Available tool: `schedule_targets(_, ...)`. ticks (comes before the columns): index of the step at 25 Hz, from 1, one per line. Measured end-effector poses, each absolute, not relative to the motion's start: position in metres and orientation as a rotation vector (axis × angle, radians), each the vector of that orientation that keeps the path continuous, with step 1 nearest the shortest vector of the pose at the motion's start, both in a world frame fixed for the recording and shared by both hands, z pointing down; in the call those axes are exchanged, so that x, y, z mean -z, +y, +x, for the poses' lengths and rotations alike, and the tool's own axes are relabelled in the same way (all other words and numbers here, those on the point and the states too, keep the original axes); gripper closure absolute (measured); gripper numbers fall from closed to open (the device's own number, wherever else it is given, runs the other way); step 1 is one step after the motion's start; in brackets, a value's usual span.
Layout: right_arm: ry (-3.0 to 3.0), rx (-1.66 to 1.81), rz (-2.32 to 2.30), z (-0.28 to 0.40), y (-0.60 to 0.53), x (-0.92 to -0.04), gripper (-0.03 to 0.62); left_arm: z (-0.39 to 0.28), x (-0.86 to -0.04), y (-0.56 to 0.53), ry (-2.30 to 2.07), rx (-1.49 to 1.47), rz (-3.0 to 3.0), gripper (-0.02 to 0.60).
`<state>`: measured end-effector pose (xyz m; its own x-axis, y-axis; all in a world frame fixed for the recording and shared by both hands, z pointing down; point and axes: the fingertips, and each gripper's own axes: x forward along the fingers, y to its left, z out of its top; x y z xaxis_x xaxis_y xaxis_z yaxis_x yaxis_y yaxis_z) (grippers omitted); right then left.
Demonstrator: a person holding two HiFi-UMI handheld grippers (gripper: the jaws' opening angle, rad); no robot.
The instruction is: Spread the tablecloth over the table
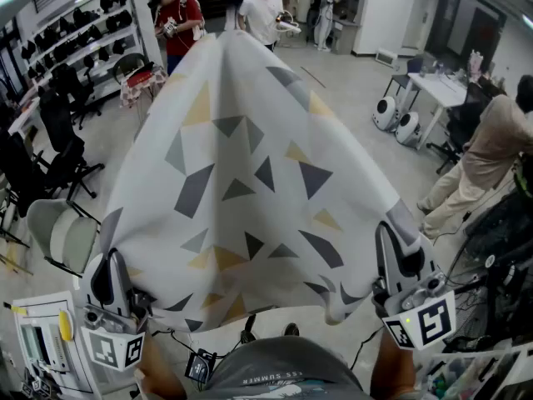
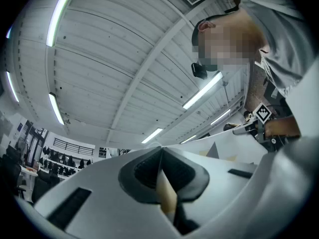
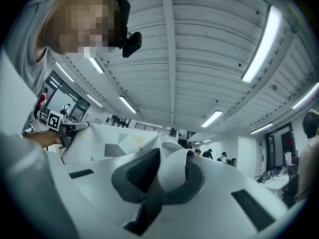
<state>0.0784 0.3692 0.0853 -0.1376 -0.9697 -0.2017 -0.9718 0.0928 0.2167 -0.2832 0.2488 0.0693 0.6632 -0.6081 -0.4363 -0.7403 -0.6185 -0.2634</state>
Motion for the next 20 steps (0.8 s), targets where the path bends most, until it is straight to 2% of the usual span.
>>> schedule_targets(13, 2.295, -0.449, -2.104, 0.053, 0.361, -0.088, 0.582, -0.302, -0.079, 0.233, 1.036, -0.430, -2.488, 0.583)
schedule_targets(20, 2.269, -0.429, -2.115, 0.016, 0.348, -0.097, 0.582, -0.327, -0.096, 0.223, 1.004, -0.447, -2.533, 0.583)
